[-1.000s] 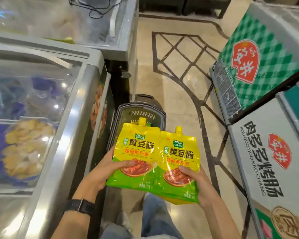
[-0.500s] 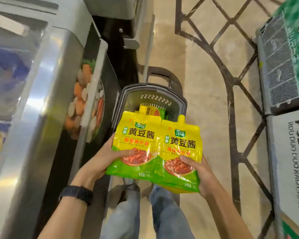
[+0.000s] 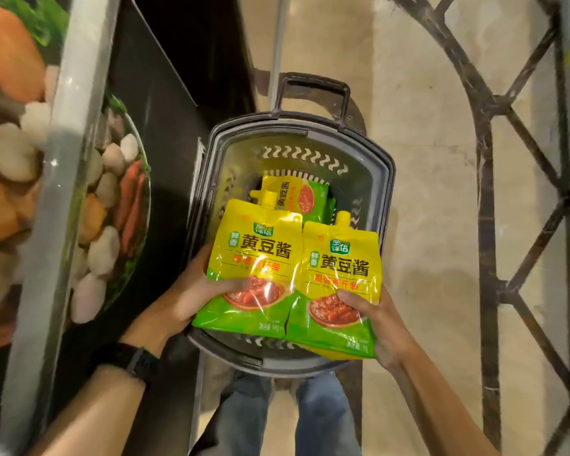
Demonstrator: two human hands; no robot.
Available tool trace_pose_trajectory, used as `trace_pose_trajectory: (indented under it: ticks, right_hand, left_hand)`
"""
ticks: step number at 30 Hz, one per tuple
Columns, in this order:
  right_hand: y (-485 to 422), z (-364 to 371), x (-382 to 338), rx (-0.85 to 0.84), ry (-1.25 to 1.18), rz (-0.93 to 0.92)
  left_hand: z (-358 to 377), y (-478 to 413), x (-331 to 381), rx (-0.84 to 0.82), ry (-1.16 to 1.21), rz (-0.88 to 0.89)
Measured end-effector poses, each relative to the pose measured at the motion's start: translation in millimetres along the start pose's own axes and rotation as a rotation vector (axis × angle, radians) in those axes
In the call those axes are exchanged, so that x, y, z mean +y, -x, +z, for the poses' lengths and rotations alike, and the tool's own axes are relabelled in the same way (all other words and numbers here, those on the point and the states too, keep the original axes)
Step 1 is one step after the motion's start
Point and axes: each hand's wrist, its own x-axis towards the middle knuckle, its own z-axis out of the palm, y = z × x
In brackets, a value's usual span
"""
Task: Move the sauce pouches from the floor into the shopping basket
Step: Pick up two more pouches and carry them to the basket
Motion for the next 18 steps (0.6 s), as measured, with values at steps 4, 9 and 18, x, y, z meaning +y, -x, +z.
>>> trace_pose_trajectory:
  ticks: [4, 9, 18]
  right_hand:
    - [-36, 3, 6, 0.027, -0.011, -0.014]
    - [-79, 16, 23, 0.102, 0.05, -0.062]
    - [-151, 29, 82, 0.198, 0.135, 0.073]
  left_hand:
    - [-4, -25, 0, 0.098, -0.086, 0.018]
    - [-14, -49, 8, 0.13, -0.175, 0.067]
    - [0, -93, -2, 0.22, -0.117, 0.102]
